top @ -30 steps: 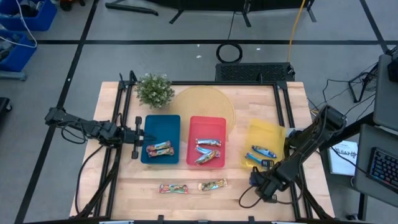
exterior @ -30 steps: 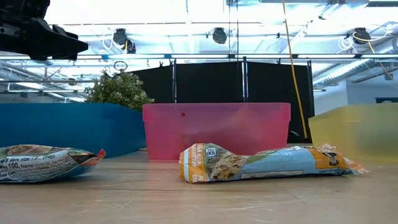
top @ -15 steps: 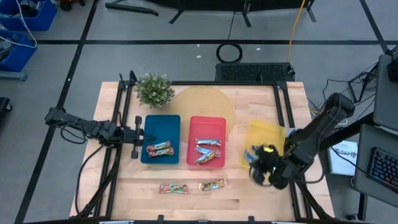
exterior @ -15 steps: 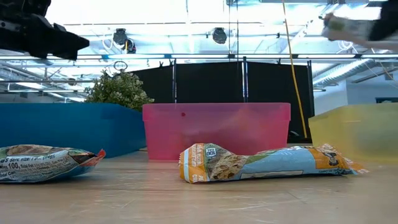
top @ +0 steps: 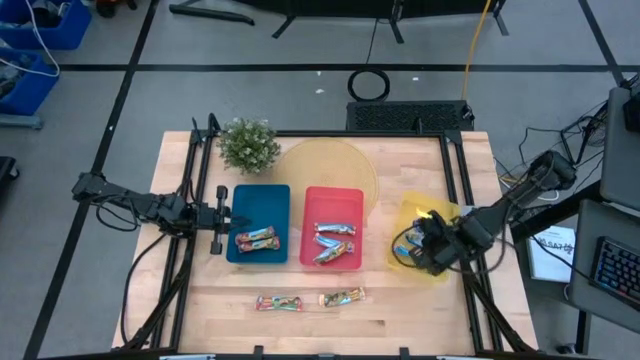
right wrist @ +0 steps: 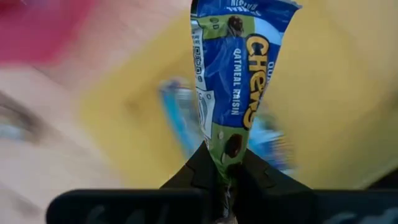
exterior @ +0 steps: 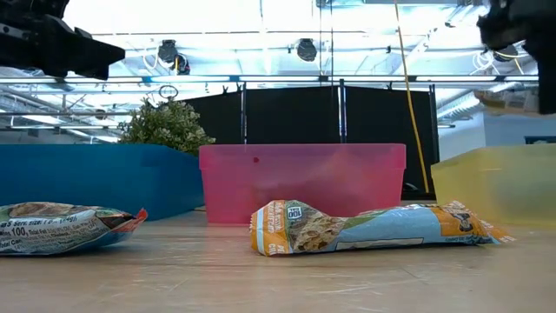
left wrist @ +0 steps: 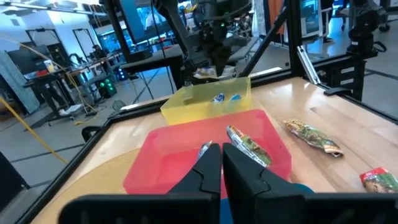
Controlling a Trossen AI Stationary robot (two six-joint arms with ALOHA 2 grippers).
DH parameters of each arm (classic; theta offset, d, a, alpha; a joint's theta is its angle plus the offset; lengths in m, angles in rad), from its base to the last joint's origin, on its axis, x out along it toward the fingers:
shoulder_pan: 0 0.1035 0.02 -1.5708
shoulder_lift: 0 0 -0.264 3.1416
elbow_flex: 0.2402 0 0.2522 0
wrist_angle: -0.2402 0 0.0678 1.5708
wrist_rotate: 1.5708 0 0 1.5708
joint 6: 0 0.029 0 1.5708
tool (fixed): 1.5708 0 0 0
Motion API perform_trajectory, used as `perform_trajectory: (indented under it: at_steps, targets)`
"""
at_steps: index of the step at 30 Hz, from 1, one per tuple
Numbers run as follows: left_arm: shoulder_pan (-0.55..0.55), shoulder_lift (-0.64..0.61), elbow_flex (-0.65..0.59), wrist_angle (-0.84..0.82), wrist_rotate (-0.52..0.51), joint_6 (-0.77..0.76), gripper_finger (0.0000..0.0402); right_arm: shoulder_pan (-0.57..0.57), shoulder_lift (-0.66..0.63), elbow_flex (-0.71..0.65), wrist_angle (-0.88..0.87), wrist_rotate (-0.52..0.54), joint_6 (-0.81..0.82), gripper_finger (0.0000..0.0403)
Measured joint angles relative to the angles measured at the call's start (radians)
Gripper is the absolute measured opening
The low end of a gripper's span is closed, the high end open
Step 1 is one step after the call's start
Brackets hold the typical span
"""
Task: Pick and place Granola Bars by type
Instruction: Put the blue granola bar into the yellow bin, then adjust the yellow bin
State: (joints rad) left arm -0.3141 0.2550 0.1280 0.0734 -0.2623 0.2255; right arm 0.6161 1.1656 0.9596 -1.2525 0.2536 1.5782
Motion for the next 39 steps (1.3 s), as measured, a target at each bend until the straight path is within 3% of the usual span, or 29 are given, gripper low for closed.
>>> perform_trajectory:
  at_steps: [10, 13, 18, 22, 33, 39]
  targets:
    - [0.000, 0.000, 0.000, 0.000, -0.001, 0.030, 0.0023, -0.241, 0.049, -0.038, -0.033, -0.023, -0.875, 0.0019]
    - [0.000, 0.000, 0.000, 0.000, -0.001, 0.031, 0.0014, -0.285, 0.095, -0.084, 0.016, -0.043, -1.031, 0.0018]
    - [0.000, 0.000, 0.000, -0.001, -0.001, 0.026, 0.0004, -0.364, 0.141, -0.183, 0.126, -0.119, -1.106, 0.0018]
    - [0.000, 0.000, 0.000, -0.002, -0.001, 0.002, 0.0021, -0.402, 0.142, -0.232, 0.168, -0.151, -1.094, 0.0022]
    - [0.000, 0.000, 0.000, -0.003, -0.001, -0.007, 0.0046, -0.414, 0.062, -0.231, 0.139, -0.173, -0.988, 0.0158]
    - [0.000, 0.000, 0.000, -0.010, -0.001, -0.006, 0.0046, -0.373, -0.014, -0.153, 0.098, -0.222, -0.932, 0.0176]
